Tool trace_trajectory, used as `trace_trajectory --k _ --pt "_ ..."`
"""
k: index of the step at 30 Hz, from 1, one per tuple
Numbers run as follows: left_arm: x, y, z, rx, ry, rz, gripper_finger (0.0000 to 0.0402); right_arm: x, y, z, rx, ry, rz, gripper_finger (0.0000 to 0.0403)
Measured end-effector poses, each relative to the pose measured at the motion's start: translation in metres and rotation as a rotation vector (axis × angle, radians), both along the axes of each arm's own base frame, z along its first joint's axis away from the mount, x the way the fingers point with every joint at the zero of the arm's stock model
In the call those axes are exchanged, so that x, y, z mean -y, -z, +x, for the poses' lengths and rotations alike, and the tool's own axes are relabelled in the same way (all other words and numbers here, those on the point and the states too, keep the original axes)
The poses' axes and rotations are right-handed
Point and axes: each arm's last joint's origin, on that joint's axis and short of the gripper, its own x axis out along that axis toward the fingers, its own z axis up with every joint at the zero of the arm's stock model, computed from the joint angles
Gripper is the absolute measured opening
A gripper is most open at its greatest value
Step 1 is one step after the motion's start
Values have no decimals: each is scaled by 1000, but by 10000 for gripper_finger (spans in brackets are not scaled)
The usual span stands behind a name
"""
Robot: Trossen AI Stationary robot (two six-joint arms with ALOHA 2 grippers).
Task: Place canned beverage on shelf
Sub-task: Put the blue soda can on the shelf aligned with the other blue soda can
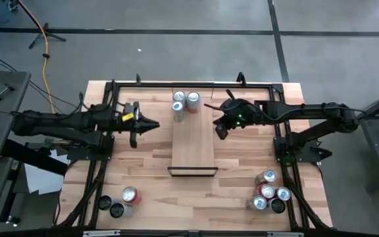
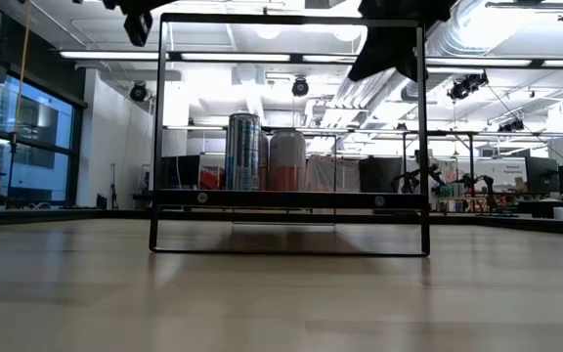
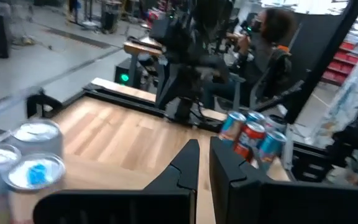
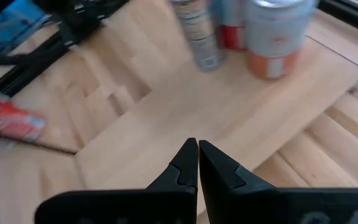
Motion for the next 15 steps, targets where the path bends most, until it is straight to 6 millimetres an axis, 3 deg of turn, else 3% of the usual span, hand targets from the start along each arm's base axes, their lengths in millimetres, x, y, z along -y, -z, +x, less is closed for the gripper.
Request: trace_trajectory --k 10,15 --pt "4 0 4 9 7 2 0 -28 -33 -41 81 -191 -103 0" --pt "2 0 4 11 -64 8 0 -40 -35 -70 88 -276 -130 0"
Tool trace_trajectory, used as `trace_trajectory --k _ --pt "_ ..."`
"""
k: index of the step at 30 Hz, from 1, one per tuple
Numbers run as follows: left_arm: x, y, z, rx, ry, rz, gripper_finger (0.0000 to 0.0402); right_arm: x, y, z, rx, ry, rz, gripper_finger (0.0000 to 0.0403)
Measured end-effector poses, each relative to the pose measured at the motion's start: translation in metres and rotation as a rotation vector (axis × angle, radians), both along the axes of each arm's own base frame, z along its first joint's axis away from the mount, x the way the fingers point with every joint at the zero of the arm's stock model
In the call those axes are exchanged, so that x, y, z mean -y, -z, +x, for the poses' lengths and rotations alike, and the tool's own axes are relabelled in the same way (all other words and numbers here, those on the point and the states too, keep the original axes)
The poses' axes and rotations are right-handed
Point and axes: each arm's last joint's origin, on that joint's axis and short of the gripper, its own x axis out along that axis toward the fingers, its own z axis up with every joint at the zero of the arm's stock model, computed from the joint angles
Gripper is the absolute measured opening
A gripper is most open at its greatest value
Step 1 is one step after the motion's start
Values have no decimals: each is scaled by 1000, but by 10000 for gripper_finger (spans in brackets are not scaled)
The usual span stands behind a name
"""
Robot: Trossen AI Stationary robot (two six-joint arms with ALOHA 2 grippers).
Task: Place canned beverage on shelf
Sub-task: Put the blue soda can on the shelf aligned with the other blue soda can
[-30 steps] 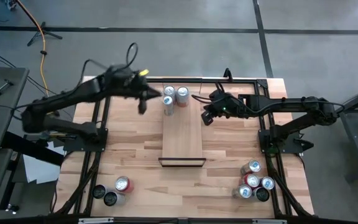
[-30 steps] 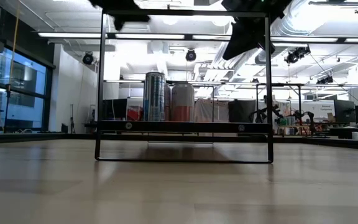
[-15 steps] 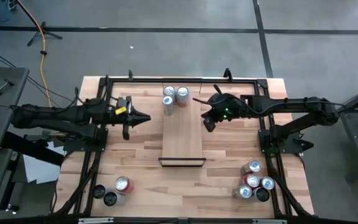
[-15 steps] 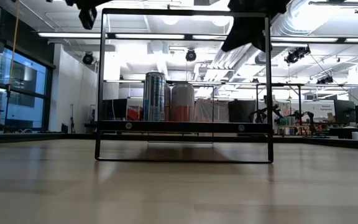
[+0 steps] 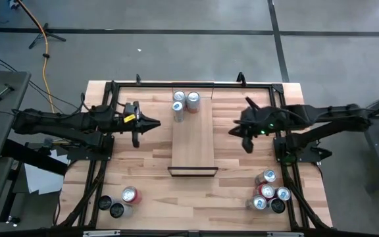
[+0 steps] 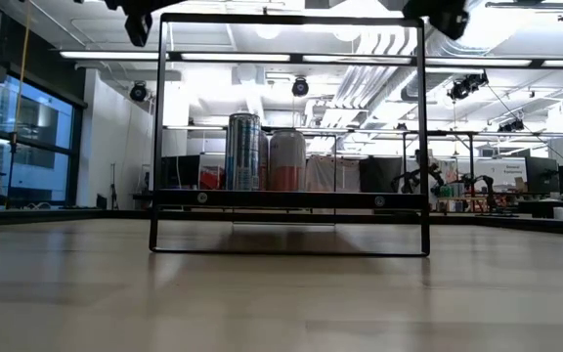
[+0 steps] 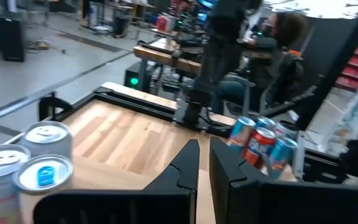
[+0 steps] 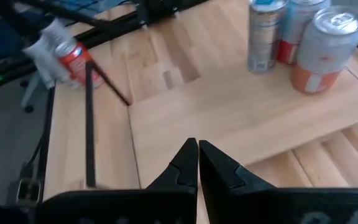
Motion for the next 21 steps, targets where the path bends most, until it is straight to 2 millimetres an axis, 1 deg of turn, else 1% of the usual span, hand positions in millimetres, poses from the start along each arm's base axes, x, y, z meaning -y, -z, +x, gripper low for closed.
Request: trace_trajectory --k 5,8,11,14,21 --pt "-1 0 0 1 -30 2 0 -6 18 -16 25 -15 29 0" --pt "-1 0 0 1 -32 1 1 -7 21 -20 37 -18 105 4" --pt "-1 0 0 0 -32 2 1 -7 18 -21 36 41 226 30" --pt "-1 0 0 0 -45 4 1 -6 8 -18 63 47 281 89" --pt "-2 0 0 -1 -65 6 1 -2 -2 -7 72 127 351 280"
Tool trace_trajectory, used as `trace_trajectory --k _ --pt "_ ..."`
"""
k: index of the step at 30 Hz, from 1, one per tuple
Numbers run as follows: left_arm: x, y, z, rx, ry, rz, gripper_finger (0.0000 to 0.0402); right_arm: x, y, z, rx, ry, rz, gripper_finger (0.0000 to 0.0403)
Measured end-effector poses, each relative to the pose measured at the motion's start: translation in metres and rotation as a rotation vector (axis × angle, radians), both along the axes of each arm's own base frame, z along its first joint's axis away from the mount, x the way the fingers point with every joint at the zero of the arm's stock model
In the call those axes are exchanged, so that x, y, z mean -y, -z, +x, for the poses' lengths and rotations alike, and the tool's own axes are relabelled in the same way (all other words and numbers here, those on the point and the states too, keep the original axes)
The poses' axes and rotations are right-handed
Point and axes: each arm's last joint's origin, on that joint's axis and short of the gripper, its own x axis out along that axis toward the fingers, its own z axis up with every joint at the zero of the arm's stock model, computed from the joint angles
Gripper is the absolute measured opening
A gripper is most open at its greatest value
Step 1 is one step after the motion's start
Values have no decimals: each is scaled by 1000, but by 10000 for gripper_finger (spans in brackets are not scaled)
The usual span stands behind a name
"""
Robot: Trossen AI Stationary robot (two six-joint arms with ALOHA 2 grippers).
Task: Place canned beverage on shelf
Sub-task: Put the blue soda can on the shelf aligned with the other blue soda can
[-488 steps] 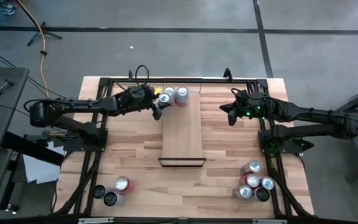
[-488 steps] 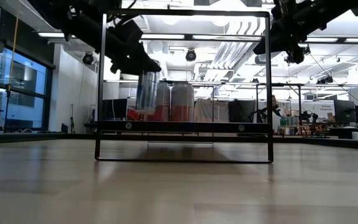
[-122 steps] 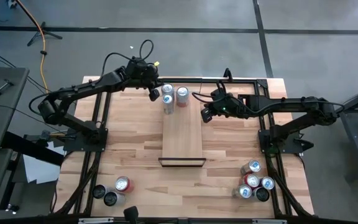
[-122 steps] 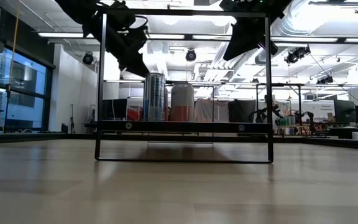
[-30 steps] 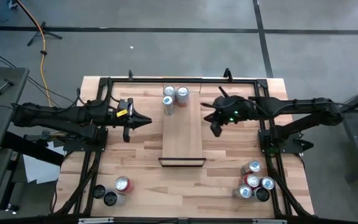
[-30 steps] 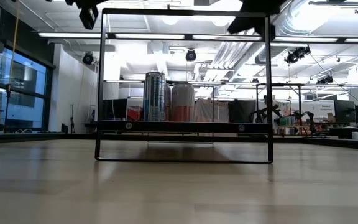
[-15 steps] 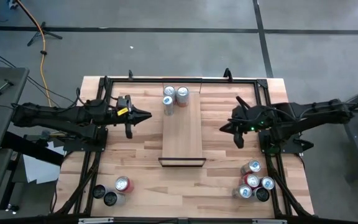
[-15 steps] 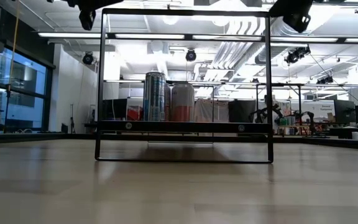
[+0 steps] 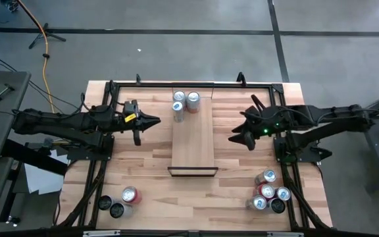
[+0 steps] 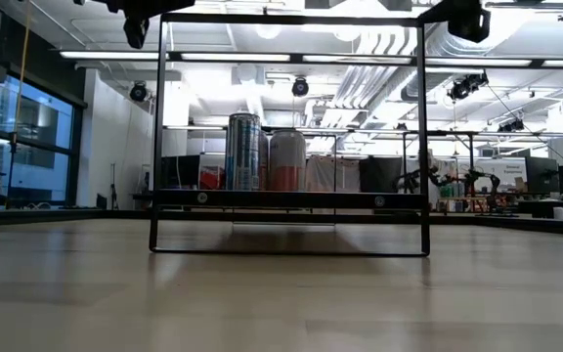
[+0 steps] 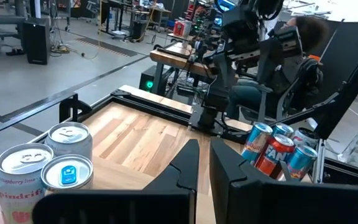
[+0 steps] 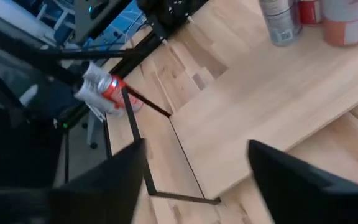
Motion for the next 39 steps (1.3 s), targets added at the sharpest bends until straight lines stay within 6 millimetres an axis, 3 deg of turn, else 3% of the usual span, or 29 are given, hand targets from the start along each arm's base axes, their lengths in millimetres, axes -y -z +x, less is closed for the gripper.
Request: trace_trajectory --k 4,8,12,16,20,29,39 --pt "0 0 0 -2 -15 2 1 -1 -2 8 -29 -20 57 357" --pt "-1 0 0 -2 -29 3 1 -3 -4 7 -130 -57 156 394" --pt "-1 0 0 0 -31 3 1 -3 -8 -9 -364 -48 304 397" --pt "-1 0 0 0 -31 3 1 -5 -3 -39 -694 118 362 395" --pt "-1 0 0 1 -31 2 1 -20 6 -58 -891 260 413 394" --pt "-1 0 0 0 -31 -5 1 -58 42 -56 -992 407 477 394" --pt "-1 0 -1 5 -32 -16 1 -80 82 -47 -1049 490 505 394"
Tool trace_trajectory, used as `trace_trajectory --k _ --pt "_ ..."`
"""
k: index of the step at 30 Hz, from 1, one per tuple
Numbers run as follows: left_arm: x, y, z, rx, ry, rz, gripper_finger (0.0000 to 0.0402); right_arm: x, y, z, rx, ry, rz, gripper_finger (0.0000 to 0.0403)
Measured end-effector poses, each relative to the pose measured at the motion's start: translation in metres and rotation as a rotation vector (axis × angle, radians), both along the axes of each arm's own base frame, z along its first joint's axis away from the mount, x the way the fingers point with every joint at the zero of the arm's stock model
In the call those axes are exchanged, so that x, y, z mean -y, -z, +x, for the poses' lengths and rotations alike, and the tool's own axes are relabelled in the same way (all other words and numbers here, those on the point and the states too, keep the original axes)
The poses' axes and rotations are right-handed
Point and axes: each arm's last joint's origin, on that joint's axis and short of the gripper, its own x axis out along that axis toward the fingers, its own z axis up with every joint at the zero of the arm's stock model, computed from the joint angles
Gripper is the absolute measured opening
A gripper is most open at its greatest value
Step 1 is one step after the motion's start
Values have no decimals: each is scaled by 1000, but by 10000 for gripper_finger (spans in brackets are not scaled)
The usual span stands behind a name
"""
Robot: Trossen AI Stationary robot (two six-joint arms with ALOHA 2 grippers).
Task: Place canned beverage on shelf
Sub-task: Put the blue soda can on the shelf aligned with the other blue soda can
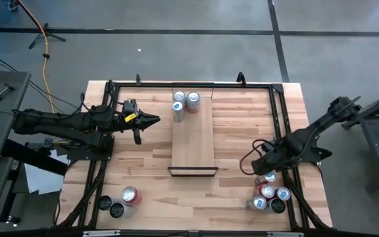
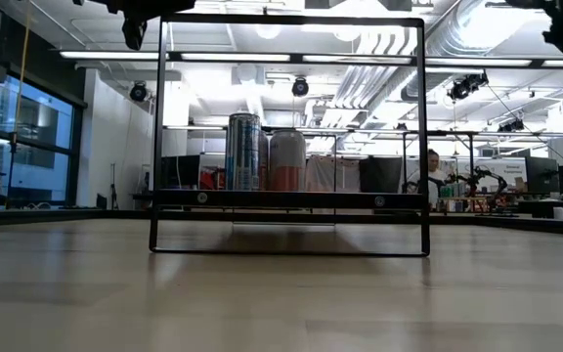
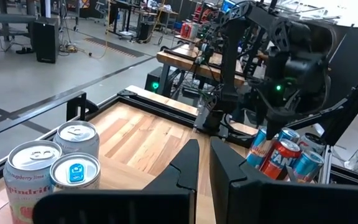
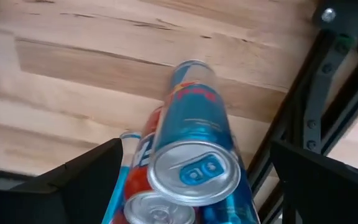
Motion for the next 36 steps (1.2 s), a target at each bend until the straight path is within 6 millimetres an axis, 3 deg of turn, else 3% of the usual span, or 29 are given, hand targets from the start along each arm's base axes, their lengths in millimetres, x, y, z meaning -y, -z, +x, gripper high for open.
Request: trace_trajectory --k 15,21,28,31,36 --pt "-1 -1 0 7 -50 -5 1 -21 26 16 -117 -29 -32 384" --pt "-1 -1 0 7 -50 -5 1 -22 30 18 -134 -29 -48 339" --pt "-2 -1 0 7 -56 -4 1 -21 30 16 -146 -61 -54 259" --pt "-2 -1 0 9 -64 -4 1 -21 26 17 -133 -93 -53 223" --pt "-2 -4 0 41 -79 -5 1 -20 -4 19 -88 -157 -110 222"
